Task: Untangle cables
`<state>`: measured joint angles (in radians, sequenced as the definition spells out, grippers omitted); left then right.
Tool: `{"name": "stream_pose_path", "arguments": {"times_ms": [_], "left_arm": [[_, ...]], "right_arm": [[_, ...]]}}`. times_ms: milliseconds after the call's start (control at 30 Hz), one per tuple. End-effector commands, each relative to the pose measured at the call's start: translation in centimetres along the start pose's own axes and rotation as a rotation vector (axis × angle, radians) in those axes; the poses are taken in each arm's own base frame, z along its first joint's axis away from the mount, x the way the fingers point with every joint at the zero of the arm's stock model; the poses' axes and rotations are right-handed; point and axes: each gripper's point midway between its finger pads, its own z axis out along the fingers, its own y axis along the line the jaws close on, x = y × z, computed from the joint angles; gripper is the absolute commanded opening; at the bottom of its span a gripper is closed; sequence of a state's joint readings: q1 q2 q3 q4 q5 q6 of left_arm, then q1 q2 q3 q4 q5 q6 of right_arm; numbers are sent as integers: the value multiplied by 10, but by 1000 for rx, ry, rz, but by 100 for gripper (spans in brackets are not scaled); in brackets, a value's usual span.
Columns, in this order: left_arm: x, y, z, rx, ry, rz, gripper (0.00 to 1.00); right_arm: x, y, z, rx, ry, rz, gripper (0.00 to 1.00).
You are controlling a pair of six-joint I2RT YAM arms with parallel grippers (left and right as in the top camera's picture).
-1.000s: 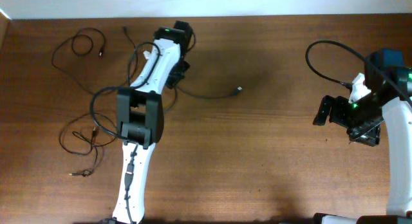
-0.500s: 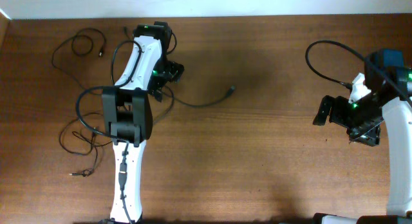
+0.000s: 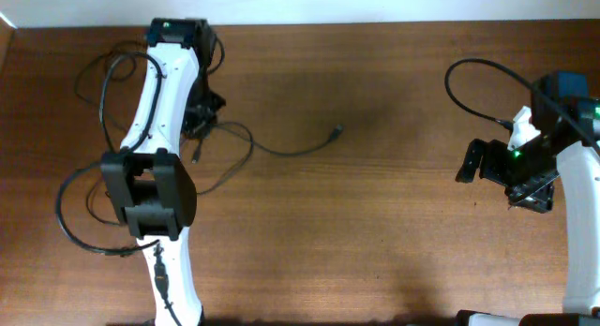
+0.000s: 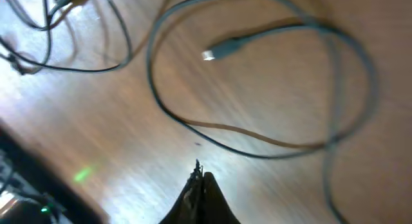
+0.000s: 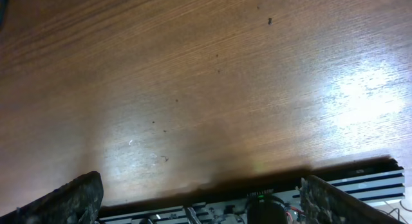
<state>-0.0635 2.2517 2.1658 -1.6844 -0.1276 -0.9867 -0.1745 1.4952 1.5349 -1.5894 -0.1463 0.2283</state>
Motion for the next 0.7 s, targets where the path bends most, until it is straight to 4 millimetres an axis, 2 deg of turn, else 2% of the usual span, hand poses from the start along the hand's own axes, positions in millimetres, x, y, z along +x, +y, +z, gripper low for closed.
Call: {"name": "stream_pose_path", "arguments": {"times_ms": [0, 67, 133, 200, 233, 300, 367, 400, 433, 533, 667], "left_arm": [[-8, 33, 19, -120, -3, -32, 0], [-6, 64, 3, -160, -93, -93, 0], [-5, 91, -16, -117, -210, -156, 0], [5, 106, -10, -36, -230, -191, 0], [16, 114, 2, -6, -206, -212, 0], [34, 127, 45, 80, -136, -271, 0], [42, 129, 85, 145, -90, -316, 0], [51, 129, 114, 177, -31, -342, 0], [56, 130, 127, 180, -11, -351, 0], [58, 145, 152, 163, 0, -406, 0], [32, 184, 161, 64, -92, -525, 3]], "right_arm": [[0, -2, -2, 7, -10, -1, 98], [0, -2, -2, 7, -10, -1, 99], [0, -2, -2, 7, -10, -1, 98], [0, -2, -2, 7, -10, -1, 98], [0, -2, -2, 7, -10, -1, 99], [0, -2, -2, 7, -10, -1, 99], [0, -2, -2, 7, -10, -1, 98], [0, -2, -2, 7, -10, -1, 98], [0, -2, -2, 7, -10, -1, 98], [0, -2, -2, 7, -10, -1, 99], [0, -2, -2, 7, -10, -1, 99]]}}
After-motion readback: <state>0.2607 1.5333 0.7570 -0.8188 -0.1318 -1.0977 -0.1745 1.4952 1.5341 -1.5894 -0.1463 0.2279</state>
